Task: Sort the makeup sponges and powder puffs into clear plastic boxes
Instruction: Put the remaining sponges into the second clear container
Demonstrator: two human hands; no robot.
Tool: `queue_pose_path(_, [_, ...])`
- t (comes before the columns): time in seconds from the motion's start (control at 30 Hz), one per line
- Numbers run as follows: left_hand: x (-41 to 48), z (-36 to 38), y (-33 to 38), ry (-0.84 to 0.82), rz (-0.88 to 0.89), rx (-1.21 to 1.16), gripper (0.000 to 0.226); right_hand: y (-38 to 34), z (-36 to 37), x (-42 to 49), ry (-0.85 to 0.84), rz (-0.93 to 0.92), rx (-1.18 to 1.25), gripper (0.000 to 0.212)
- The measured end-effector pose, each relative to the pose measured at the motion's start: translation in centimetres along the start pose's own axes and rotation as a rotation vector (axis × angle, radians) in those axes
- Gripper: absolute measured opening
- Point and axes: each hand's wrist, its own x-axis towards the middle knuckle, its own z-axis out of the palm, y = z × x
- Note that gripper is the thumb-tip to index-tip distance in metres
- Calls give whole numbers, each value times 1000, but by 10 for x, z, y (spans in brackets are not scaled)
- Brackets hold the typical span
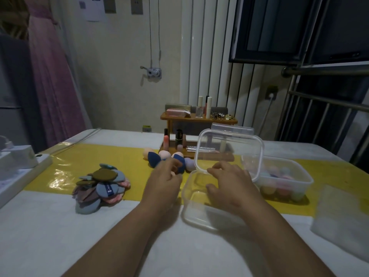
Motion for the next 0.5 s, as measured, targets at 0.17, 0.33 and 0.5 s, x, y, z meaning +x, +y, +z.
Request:
queue_pose_path(0.17, [14,-25,-16,131,-148,589,26,0,-1,-2,-8,9,117,59])
queue_pose_path(0.33, [15,-29,-23,60,-221,485,25,2,-7,-10,-43,-26,264,89])
queue_pose_path(0.5, [9,-24,-13,124,-114,168,29,5,-7,-11,-107,-65,185,84])
